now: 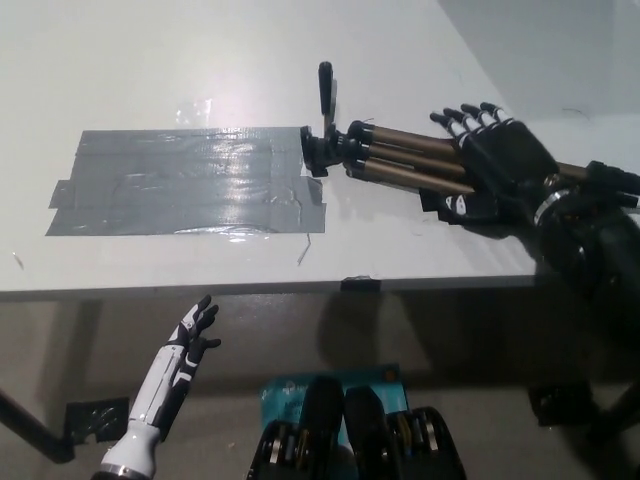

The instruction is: A person hands a tripod to the robot which it grabs with its right hand and places in the middle of the table in front of it

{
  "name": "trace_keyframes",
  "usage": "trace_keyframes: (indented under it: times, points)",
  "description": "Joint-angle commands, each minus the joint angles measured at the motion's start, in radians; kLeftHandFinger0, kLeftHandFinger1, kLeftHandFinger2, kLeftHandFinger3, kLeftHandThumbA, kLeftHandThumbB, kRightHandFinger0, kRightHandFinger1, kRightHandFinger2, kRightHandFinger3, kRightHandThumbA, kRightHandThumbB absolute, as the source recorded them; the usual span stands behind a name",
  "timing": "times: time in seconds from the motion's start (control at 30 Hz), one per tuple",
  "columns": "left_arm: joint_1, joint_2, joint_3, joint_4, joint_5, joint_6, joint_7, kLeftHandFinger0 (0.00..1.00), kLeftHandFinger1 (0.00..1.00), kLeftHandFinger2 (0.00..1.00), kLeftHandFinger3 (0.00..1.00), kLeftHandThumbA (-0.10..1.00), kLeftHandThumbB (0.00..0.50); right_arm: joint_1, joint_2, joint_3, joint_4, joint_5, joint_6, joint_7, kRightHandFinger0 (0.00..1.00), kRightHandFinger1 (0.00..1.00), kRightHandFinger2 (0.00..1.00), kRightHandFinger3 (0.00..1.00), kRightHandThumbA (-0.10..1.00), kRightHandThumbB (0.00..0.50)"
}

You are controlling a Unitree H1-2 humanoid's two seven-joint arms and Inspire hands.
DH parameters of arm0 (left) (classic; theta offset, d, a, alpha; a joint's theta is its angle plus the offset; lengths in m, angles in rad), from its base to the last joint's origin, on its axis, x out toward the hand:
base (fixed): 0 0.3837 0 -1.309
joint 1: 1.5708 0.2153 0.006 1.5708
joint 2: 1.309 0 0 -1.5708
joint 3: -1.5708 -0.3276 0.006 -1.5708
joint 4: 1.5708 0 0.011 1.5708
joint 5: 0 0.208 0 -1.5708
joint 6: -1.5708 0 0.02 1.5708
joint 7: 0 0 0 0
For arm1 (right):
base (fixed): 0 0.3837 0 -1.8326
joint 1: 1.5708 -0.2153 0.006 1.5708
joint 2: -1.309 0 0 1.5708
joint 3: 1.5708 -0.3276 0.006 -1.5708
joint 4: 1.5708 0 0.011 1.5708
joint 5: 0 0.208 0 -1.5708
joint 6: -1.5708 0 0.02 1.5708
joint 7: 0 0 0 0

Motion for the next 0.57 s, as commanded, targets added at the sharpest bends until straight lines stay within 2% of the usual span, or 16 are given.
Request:
trace_keyframes:
  times: [0.0,0.07,0.17,0.3,0.43,0.53]
  points:
    - [-0.043,0.022,0.004,-0.021,-0.018,-0.045,-0.019,0.87,1.0,1.0,1.0,1.0,0.269,-0.121,-0.21,-0.232,-0.561,0.698,0.286,0.668,1.0,1.0,1.0,1.0,0.84,0.5]
    - [-0.048,0.023,0.005,-0.016,-0.025,-0.046,-0.022,0.88,1.0,1.0,1.0,1.0,0.269,-0.123,-0.216,-0.316,-0.646,0.875,0.362,0.689,1.0,1.0,1.0,1.0,0.73,0.5]
    - [-0.05,0.024,0.004,-0.014,-0.025,-0.046,-0.025,0.88,1.0,1.0,1.0,1.0,0.275,-0.107,-0.234,-0.389,-0.753,0.967,0.33,0.624,1.0,1.0,1.0,1.0,0.84,0.5]
    - [-0.053,0.022,0.005,-0.016,-0.026,-0.044,-0.025,0.89,1.0,1.0,1.0,1.0,0.272,-0.056,-0.241,-0.469,-0.945,1.033,0.315,0.493,1.0,1.0,1.0,1.0,0.9,0.5]
    - [-0.059,0.025,0.005,-0.018,-0.022,-0.04,-0.025,0.89,1.0,1.0,1.0,1.0,0.271,0.074,-0.223,-0.486,-1.199,1.072,0.328,0.353,1.0,1.0,1.0,1.0,0.87,0.5]
    - [-0.062,0.026,0.004,-0.015,-0.024,-0.04,-0.027,0.89,1.0,1.0,1.0,1.0,0.274,0.125,-0.214,-0.481,-1.26,1.062,0.327,0.321,1.0,1.0,1.0,1.0,0.83,0.5]
